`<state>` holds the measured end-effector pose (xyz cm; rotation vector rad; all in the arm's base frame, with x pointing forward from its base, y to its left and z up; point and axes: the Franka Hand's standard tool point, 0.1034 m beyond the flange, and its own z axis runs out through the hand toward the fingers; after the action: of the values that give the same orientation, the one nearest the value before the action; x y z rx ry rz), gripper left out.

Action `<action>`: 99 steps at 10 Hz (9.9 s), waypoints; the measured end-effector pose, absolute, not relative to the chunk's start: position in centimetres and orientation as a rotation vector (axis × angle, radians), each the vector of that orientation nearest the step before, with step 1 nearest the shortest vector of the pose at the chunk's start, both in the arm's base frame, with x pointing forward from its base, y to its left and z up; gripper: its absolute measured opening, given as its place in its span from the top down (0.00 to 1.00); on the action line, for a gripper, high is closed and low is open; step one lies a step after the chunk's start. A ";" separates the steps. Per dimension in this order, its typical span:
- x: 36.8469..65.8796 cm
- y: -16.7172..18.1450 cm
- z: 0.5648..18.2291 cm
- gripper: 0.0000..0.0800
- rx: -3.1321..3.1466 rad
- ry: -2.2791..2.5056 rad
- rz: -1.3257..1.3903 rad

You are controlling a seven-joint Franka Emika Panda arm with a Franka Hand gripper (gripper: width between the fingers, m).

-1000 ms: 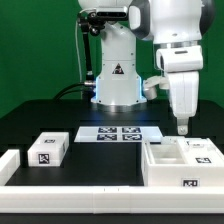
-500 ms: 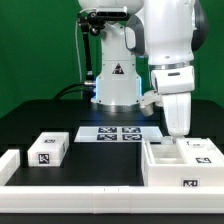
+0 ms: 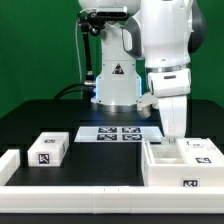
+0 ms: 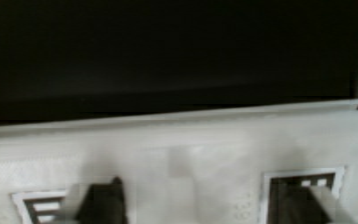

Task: Assemble cabinet

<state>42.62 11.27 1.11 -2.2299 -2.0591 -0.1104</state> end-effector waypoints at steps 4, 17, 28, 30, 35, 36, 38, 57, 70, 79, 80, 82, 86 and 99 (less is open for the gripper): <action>42.6 11.3 1.1 0.92 -2.230 -2.059 -0.110; 43.3 7.3 4.8 0.92 -2.186 -2.157 -0.021; 43.4 5.8 5.1 0.92 -2.132 -2.100 -0.121; 43.2 5.2 4.7 0.92 -2.149 -2.062 -0.122; 44.0 5.9 6.3 0.92 -2.085 -2.181 -0.139; 43.8 5.8 6.1 0.92 -2.090 -2.167 -0.134; 43.8 5.8 5.9 0.92 -2.091 -2.162 -0.132; 47.9 6.5 5.7 0.92 -2.086 -2.144 -0.186; 53.5 6.4 5.9 0.92 -2.081 -2.106 -0.241; 58.4 6.5 5.7 0.92 -2.092 -2.066 -0.311; 58.4 6.5 5.7 0.92 -2.091 -2.065 -0.310; 58.4 6.5 5.8 0.92 -2.091 -2.066 -0.309; 58.1 6.4 6.9 0.59 -2.113 -2.071 -0.301; 52.2 9.2 7.7 0.19 -2.369 -1.869 -0.322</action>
Offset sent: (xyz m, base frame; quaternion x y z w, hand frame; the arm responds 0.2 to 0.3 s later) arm 0.0000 0.0000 0.0000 0.0000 0.0000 0.0000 1.0000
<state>52.23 9.16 7.71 -2.3685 -1.8688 -0.3225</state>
